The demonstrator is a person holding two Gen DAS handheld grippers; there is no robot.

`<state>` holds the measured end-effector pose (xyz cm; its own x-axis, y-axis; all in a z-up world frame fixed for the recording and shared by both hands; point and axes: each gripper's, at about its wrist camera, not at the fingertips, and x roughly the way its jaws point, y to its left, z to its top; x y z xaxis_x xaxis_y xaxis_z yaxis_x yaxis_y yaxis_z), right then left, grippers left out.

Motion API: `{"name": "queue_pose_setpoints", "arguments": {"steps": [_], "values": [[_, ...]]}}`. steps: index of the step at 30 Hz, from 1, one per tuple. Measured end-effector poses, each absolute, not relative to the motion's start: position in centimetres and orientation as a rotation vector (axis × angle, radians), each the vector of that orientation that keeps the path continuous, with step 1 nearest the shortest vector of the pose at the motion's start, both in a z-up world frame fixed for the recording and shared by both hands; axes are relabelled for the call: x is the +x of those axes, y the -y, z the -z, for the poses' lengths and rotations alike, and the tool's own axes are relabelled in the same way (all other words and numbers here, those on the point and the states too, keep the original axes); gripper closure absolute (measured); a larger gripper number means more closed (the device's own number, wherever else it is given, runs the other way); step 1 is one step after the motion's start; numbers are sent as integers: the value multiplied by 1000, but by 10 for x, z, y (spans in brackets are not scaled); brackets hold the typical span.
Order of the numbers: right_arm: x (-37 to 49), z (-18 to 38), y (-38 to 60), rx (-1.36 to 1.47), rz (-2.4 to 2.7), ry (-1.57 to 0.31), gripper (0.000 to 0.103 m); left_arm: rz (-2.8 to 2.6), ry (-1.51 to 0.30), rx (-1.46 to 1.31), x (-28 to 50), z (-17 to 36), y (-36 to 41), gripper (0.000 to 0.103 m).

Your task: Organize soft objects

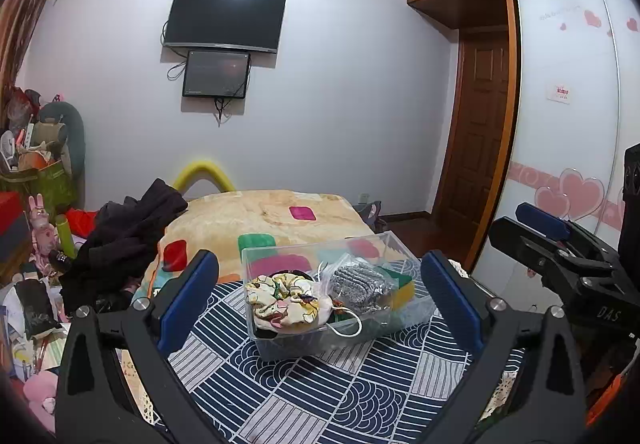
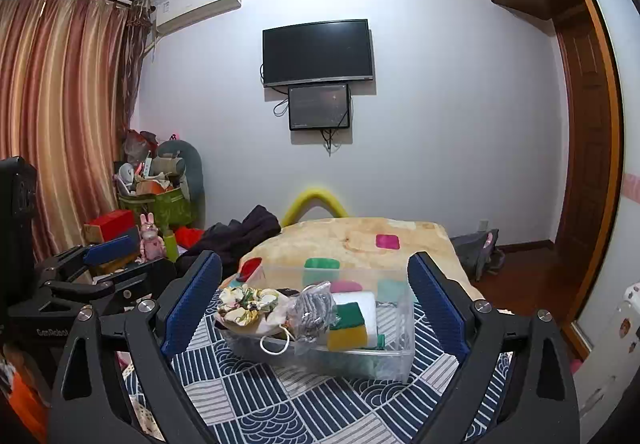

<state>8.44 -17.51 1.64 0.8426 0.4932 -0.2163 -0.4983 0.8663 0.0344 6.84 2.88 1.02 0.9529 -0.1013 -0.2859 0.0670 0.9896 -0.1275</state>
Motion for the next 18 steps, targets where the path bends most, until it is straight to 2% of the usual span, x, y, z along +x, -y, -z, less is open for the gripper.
{"name": "queue_pose_setpoints", "arguments": {"steps": [18], "values": [[85,-17,176,-24,-525,-221,8,89,-279,-128,62,-14,-29,0]]}}
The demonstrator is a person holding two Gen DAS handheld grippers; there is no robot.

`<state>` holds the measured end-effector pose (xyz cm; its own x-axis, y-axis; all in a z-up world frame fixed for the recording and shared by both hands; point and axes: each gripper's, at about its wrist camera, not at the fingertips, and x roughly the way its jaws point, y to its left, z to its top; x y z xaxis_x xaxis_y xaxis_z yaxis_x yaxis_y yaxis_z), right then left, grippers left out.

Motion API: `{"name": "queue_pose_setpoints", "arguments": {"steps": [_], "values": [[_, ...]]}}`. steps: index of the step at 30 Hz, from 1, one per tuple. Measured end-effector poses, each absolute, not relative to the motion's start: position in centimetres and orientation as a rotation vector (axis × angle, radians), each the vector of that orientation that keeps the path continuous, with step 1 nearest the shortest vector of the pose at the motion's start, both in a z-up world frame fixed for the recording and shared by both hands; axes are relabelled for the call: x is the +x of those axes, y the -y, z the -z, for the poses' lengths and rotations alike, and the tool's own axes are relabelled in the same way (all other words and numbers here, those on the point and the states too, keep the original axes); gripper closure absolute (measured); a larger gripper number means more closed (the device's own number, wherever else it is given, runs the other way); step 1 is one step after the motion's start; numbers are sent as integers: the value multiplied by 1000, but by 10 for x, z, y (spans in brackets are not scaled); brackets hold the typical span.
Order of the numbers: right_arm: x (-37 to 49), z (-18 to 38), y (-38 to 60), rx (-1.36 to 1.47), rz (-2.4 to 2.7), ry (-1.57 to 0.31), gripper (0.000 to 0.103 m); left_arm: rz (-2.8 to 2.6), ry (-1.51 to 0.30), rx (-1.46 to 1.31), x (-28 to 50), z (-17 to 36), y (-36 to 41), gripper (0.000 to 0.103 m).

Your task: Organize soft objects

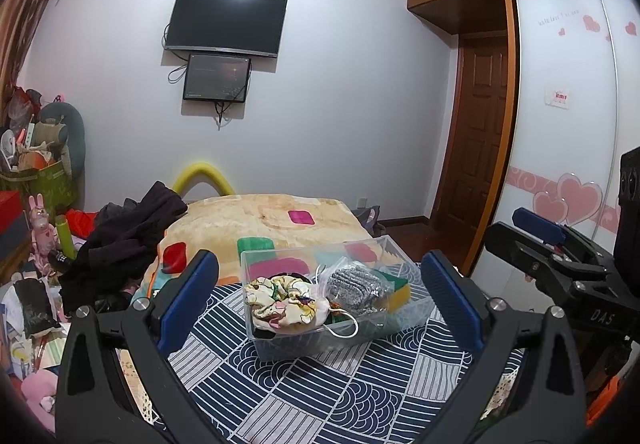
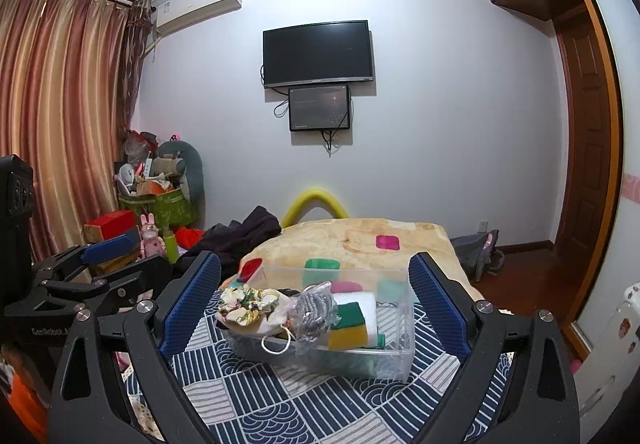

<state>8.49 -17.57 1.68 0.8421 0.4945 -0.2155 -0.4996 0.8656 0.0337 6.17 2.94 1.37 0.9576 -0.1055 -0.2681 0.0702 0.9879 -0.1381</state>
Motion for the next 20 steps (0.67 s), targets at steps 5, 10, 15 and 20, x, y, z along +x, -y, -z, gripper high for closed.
{"name": "queue_pose_setpoints", "arguments": {"steps": [5,10,15,20], "values": [[85,-17,176,-25,-526,-221,7,78,-268,-126,58,-16,-30,0],[85,-18,175,-25,-528,-224,7,79,-271,-113,59,-15,-27,0],[85,-18,175,-27,-528,-228,7,70,-275,-114,60,-15,-25,0],[84,-15,176,-25,-527,-235,7,76,-280,-119,61,-15,-27,0]]}}
